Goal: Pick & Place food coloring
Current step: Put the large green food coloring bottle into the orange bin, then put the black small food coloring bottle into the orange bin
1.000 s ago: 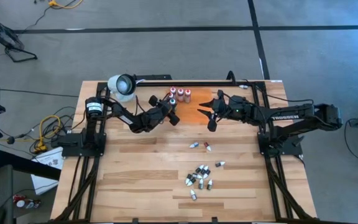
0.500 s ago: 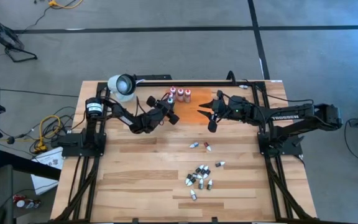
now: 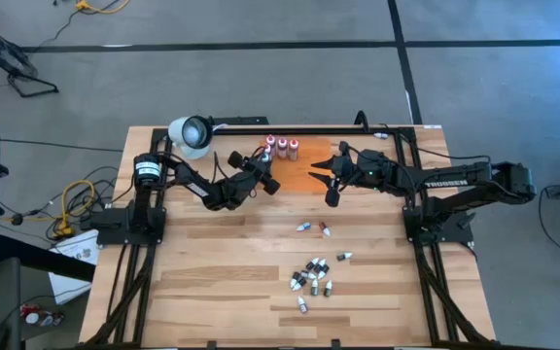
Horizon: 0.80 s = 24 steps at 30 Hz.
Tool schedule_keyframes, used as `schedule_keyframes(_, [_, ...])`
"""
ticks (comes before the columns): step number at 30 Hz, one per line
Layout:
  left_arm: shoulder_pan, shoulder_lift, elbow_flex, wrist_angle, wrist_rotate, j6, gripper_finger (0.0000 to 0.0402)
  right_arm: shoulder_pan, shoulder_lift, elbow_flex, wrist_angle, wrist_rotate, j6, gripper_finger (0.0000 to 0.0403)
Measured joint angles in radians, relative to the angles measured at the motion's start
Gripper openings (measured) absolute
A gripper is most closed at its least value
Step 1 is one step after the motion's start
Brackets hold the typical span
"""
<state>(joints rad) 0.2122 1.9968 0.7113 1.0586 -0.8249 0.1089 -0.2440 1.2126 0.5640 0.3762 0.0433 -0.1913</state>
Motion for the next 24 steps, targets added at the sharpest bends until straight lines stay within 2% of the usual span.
schedule_keyframes(16, [-0.071,0.0,0.0,0.159,-0.201,0.17,0.0186,0.0,0.0,0.0,-0.001,-0.016,0.0,0.0106])
schedule_keyframes(19, [-0.099,0.0,0.0,0.252,-0.243,0.258,0.0186,0.0,0.0,0.0,-0.006,-0.019,0.0,0.0106])
schedule_keyframes(24, [-0.153,0.0,0.0,0.461,-0.316,0.491,0.0186,0.0,0.0,0.0,-0.017,-0.019,0.0,0.0106])
